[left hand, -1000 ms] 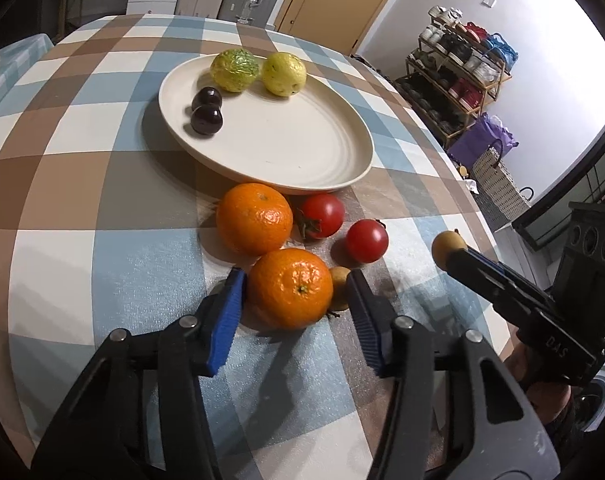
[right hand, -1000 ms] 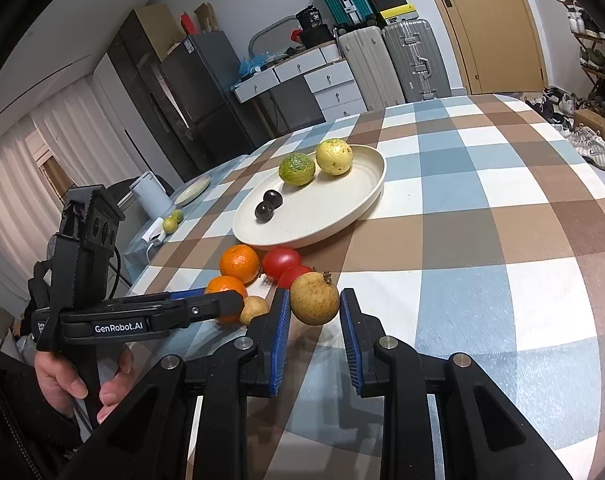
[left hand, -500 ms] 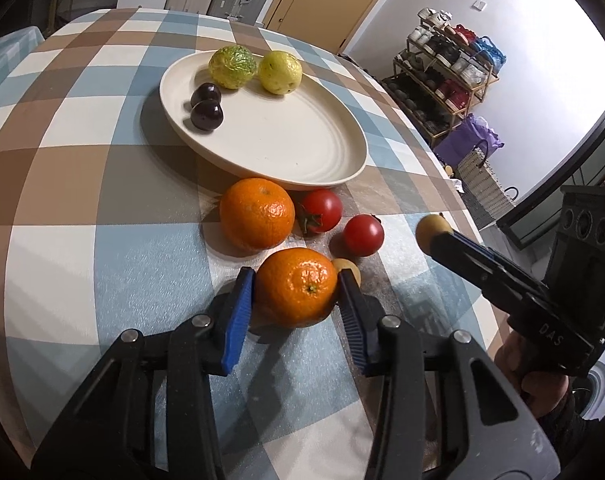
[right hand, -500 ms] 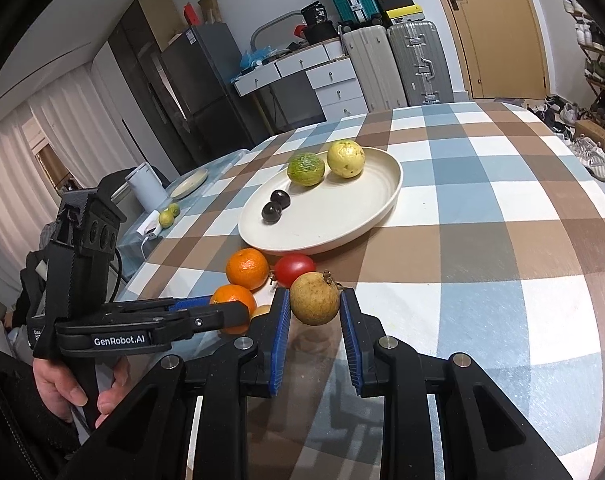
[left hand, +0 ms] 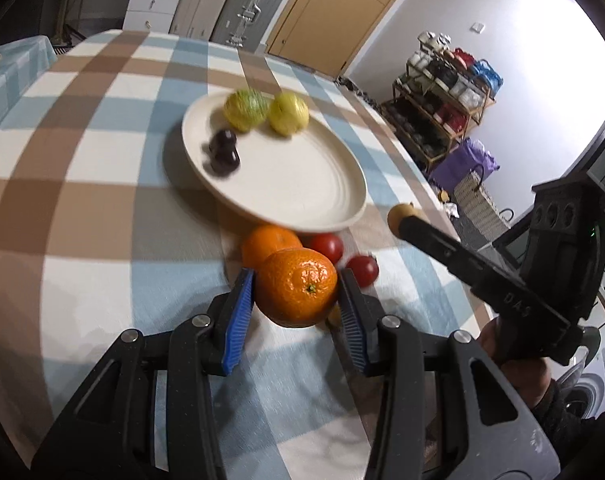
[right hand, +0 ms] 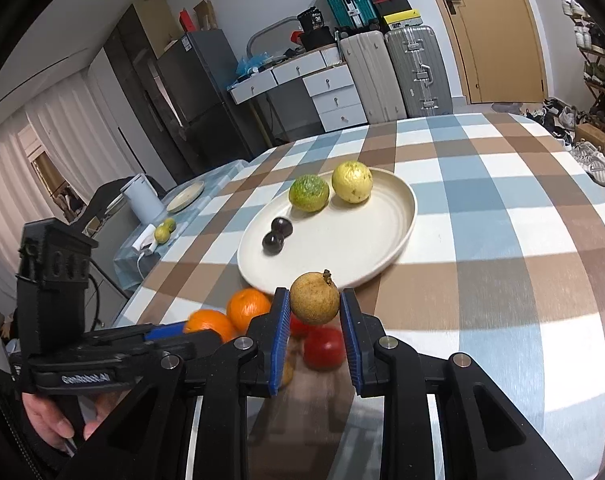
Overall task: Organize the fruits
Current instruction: 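Carry the orange and brown fruit onto the cream plate and open both grippers, then withdraw both grippers from the plate toward the remaining fruits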
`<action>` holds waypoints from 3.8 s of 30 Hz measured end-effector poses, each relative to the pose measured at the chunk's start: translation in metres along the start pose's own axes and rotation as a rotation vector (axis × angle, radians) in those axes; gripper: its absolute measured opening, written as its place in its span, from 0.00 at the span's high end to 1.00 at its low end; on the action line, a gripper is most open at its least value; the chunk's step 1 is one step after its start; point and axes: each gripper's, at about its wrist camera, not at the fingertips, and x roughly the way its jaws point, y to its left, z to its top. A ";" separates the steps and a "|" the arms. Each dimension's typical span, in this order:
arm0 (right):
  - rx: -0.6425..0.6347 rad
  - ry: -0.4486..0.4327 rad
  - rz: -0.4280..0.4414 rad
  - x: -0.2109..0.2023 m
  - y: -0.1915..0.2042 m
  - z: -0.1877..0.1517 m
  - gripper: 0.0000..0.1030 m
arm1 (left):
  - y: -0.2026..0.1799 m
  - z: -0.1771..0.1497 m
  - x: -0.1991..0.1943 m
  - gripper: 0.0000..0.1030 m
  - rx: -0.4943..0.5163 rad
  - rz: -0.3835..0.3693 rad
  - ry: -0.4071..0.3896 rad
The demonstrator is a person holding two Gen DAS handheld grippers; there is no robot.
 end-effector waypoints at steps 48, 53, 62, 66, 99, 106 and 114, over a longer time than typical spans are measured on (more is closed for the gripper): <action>0.071 0.156 0.025 0.132 -0.074 0.100 0.75 | -0.004 0.141 0.150 0.62 0.078 0.071 0.093; 0.054 0.161 0.022 0.132 -0.072 0.101 0.73 | -0.007 0.143 0.148 0.62 0.075 0.079 0.086; 0.084 0.090 0.027 0.110 -0.072 0.106 0.61 | -0.015 0.143 0.129 0.57 0.081 0.102 0.061; 0.096 0.041 0.026 0.089 -0.070 0.105 0.53 | -0.021 0.140 0.108 0.52 0.081 0.101 0.007; 0.001 -0.064 -0.043 -0.031 -0.004 0.029 0.01 | -0.064 0.018 -0.050 0.01 0.134 0.133 -0.194; -0.005 0.018 -0.015 -0.029 0.003 0.000 0.01 | -0.049 -0.014 -0.044 0.01 0.095 0.149 -0.159; 0.013 0.052 -0.012 -0.022 0.007 -0.029 0.01 | -0.029 -0.042 -0.032 0.01 0.061 0.165 -0.101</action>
